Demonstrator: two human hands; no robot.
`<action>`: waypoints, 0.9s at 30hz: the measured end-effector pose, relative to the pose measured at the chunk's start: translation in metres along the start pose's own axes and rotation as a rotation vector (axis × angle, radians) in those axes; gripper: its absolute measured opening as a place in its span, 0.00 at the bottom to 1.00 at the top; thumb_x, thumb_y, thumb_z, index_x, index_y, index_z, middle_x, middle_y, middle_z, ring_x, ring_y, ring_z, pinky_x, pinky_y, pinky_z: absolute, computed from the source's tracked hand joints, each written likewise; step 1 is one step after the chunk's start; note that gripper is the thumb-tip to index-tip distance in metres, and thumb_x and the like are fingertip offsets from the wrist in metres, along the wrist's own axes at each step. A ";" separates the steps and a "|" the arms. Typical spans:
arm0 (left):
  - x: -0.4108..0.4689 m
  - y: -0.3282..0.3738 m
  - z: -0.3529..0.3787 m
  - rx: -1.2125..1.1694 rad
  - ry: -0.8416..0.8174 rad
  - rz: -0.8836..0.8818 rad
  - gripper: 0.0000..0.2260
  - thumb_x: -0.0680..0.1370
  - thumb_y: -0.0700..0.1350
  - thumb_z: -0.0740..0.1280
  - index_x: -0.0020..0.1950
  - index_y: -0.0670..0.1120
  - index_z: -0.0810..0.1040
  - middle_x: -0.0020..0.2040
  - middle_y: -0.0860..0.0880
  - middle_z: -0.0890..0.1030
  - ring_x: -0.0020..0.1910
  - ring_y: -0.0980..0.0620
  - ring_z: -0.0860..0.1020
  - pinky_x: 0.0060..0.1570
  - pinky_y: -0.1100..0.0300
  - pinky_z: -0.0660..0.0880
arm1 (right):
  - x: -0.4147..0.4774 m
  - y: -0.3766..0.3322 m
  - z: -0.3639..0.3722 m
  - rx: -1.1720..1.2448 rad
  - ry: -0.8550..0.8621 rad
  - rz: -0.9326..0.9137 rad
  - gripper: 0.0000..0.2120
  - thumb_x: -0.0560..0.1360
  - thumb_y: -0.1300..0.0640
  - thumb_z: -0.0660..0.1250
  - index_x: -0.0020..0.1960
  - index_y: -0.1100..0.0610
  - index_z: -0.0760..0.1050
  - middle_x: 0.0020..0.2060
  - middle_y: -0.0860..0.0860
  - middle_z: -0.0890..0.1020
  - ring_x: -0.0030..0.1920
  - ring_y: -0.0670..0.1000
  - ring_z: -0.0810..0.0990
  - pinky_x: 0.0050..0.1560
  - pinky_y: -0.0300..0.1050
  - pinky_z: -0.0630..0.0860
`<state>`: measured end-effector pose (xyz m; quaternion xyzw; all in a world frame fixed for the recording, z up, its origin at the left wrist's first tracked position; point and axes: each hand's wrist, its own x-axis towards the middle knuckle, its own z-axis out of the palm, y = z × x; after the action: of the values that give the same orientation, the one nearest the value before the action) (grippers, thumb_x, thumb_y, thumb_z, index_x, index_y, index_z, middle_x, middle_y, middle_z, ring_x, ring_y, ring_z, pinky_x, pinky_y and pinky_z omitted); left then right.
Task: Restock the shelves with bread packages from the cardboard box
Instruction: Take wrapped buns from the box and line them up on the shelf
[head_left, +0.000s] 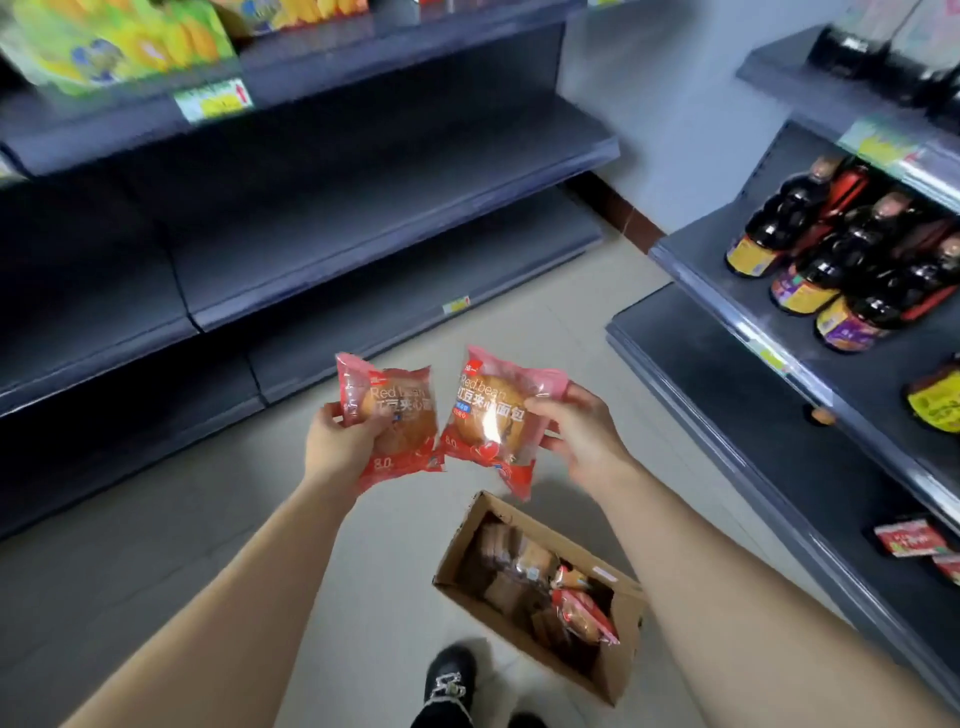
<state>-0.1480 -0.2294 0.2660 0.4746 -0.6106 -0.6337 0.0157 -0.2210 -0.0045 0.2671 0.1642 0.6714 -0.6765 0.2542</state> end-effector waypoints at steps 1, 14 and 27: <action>-0.006 0.012 -0.015 -0.022 0.011 0.024 0.21 0.70 0.42 0.75 0.60 0.44 0.72 0.52 0.43 0.81 0.43 0.44 0.82 0.36 0.49 0.82 | -0.004 -0.014 0.010 0.015 -0.039 -0.014 0.11 0.72 0.67 0.67 0.49 0.55 0.82 0.47 0.56 0.85 0.51 0.58 0.83 0.51 0.54 0.80; -0.005 0.056 -0.155 -0.249 0.088 0.146 0.11 0.72 0.42 0.74 0.50 0.47 0.75 0.50 0.43 0.82 0.44 0.43 0.83 0.44 0.42 0.81 | -0.039 -0.055 0.208 -0.211 -0.395 -0.144 0.13 0.68 0.60 0.77 0.51 0.59 0.81 0.44 0.53 0.83 0.45 0.52 0.82 0.53 0.46 0.78; 0.004 0.133 -0.301 -0.439 0.057 0.203 0.10 0.75 0.42 0.71 0.54 0.43 0.76 0.52 0.39 0.83 0.49 0.39 0.82 0.46 0.37 0.79 | -0.074 -0.103 0.358 -0.269 -0.363 -0.260 0.35 0.58 0.57 0.81 0.60 0.53 0.68 0.51 0.53 0.82 0.48 0.53 0.84 0.44 0.52 0.82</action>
<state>-0.0375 -0.4943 0.4278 0.4135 -0.5022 -0.7328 0.1994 -0.1756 -0.3537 0.4098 -0.0829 0.7143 -0.6264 0.3009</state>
